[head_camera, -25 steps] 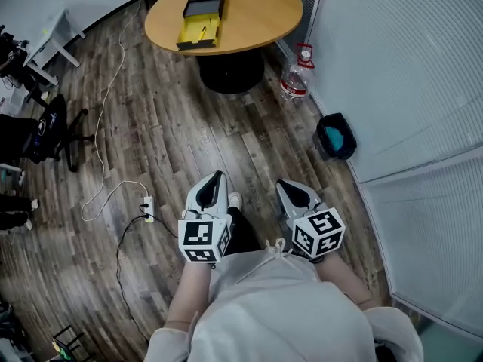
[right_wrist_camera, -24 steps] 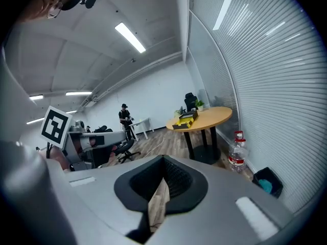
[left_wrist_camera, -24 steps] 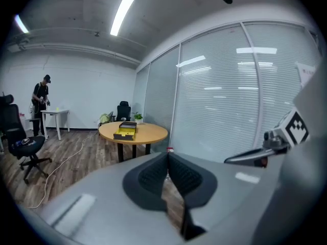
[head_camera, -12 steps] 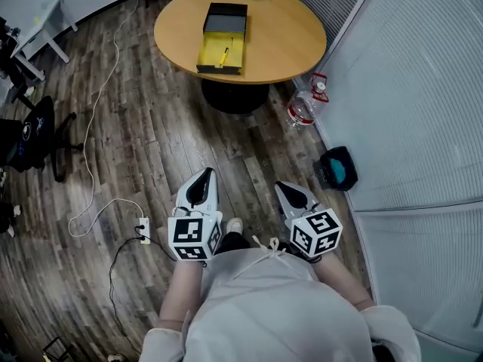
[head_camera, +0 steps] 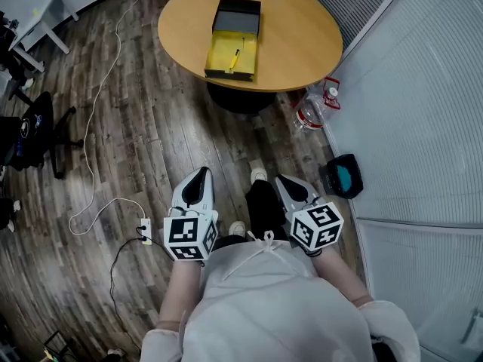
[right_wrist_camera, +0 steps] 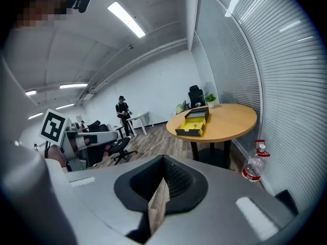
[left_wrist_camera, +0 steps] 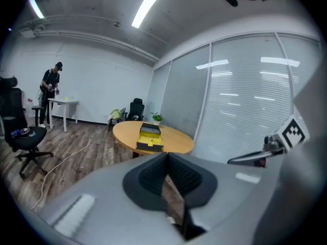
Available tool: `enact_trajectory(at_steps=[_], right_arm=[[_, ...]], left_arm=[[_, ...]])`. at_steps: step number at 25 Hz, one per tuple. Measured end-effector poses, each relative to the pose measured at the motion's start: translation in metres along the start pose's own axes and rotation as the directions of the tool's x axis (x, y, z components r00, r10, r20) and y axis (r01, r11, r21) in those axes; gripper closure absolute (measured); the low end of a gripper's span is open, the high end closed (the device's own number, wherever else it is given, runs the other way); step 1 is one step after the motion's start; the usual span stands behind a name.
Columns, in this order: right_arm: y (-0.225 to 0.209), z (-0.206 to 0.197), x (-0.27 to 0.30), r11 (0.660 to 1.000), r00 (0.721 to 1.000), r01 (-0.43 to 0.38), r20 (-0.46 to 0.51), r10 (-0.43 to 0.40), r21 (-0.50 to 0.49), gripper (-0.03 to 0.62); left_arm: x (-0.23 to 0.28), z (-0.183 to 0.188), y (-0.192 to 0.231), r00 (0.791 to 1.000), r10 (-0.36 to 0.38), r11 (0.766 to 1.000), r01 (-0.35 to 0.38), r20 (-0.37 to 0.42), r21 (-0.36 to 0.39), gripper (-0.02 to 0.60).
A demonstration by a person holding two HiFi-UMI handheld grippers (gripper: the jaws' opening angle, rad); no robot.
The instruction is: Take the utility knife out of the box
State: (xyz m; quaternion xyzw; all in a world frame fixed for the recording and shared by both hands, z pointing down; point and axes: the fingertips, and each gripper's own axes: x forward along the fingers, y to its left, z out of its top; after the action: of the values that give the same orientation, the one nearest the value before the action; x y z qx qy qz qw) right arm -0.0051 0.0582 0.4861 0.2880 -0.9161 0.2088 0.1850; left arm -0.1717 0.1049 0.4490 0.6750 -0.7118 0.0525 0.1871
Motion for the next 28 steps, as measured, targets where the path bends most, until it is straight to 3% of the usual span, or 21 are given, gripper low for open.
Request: enact_trajectory(at_steps=[5,10,14,18,21,28], right_arm=[[-0.040,0.030,0.050,0.999,0.999,-0.051,0.005,0.051,-0.001,0.595],[-0.088,0.086,0.103,0.992,0.991,-0.126,0.041,0.126,-0.016,0.595],[-0.135,0.130,0.144,0.987,0.985,-0.157,0.062,0.158,-0.016,0.595],[-0.192,0.178,0.175,0.989,0.982,-0.145,0.119,0.147,-0.024,0.595],[-0.224,0.202,0.195,0.991,0.984,-0.130,0.117,0.132,-0.031,0.595],[-0.268,0.213,0.239,0.998,0.995,-0.054,0.083,0.056,-0.021,0.595]], left_arm=[[0.055,0.016,0.010,0.999,0.041,0.999,-0.041,-0.013,0.031,0.575],[0.129,0.040,0.018,0.995,0.081,0.996,-0.079,-0.062,0.043,0.575],[0.191,0.064,0.022,0.993,0.105,0.994,-0.104,-0.063,0.017,0.575],[0.259,0.092,0.008,0.998,0.043,0.999,-0.042,-0.040,0.010,0.575],[0.304,0.104,0.009,0.996,0.058,0.998,-0.055,-0.069,0.034,0.575],[0.388,0.102,0.026,0.988,0.018,1.000,-0.016,-0.154,0.016,0.575]])
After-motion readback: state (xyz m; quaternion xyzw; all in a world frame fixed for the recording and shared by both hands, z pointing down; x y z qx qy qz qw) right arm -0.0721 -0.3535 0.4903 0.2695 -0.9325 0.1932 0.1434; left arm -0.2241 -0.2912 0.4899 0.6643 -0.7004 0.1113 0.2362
